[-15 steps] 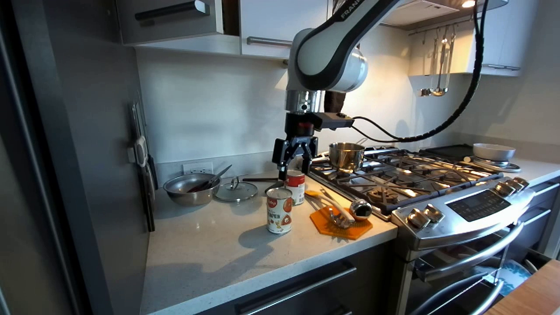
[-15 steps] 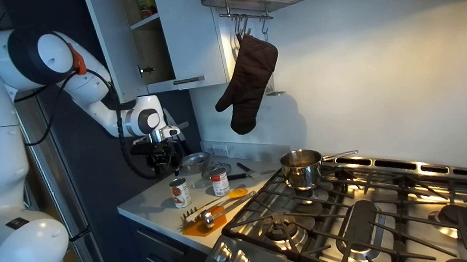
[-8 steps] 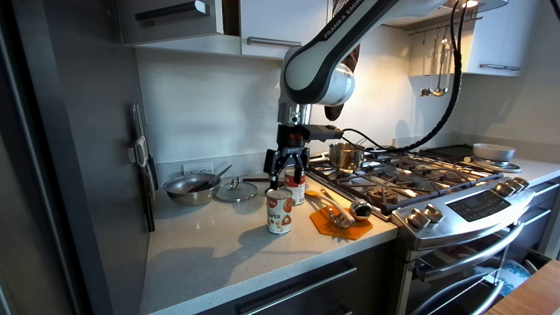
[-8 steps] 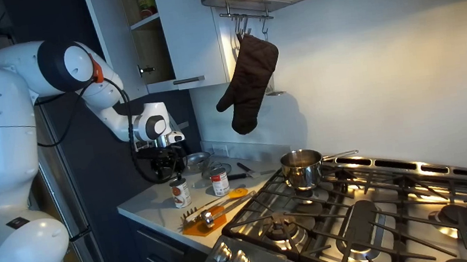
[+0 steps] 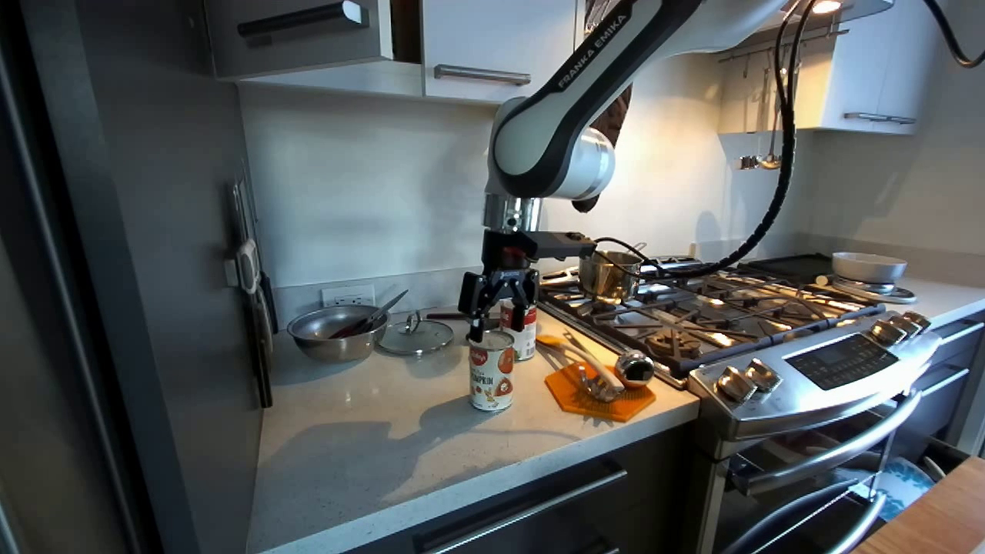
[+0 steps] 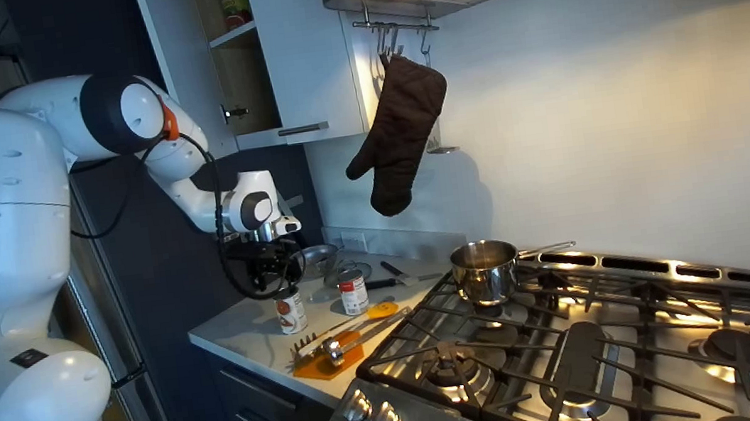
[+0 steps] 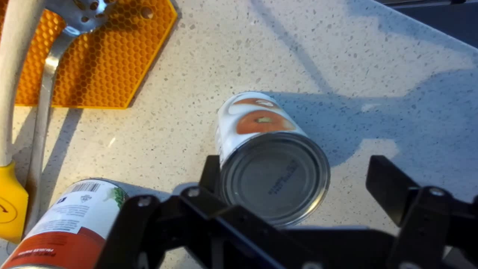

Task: Pick up the can of food on the left and put it on the middle burner on the hob of the stove

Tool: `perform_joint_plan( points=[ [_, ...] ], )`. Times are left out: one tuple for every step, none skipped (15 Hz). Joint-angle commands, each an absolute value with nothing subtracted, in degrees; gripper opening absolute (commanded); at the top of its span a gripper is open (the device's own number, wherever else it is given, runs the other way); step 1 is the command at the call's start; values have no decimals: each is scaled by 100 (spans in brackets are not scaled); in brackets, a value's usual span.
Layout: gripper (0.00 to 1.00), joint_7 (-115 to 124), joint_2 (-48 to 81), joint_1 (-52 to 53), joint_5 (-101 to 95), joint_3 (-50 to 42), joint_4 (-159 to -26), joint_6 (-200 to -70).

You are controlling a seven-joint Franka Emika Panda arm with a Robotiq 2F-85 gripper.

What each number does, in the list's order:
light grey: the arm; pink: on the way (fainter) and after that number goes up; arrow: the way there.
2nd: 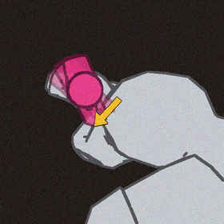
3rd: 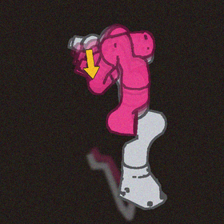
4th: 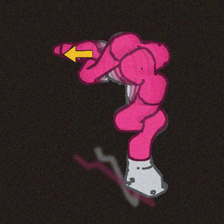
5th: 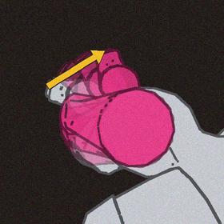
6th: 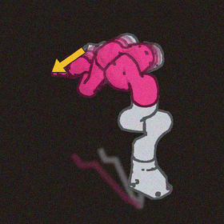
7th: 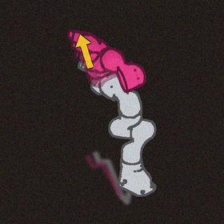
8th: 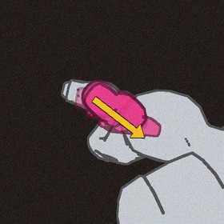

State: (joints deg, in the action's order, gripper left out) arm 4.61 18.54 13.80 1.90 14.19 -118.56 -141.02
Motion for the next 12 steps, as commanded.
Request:
perform_joint_plan(
  points=[
    [100,606,2025,1507,76,1290,-11777,-14268],
    [100,687,2043,1557,-36,1238,-11795,-14354],
    [100,726,2068,1588,-94,1207,-11794,-14382],
    [100,802,2092,1625,-167,1166,-11793,-14424],
    [100,818,2118,1639,-174,1161,-11783,-14408],
    [100,883,2144,1683,-264,1117,-11786,-14467],
    [100,920,2168,1708,-307,1097,-11784,-14505],
    [100,975,2194,1744,-380,1064,-11782,-14562],
    [100,1012,2232,1764,-406,1052,-11767,-14573],
    [100,1051,2263,1795,-462,1027,-11761,-14624],
    [100,1098,2300,1824,-513,1001,-11744,-14637],
    [100,1130,2328,1843,-549,984,-11727,-14638]
  ],
)
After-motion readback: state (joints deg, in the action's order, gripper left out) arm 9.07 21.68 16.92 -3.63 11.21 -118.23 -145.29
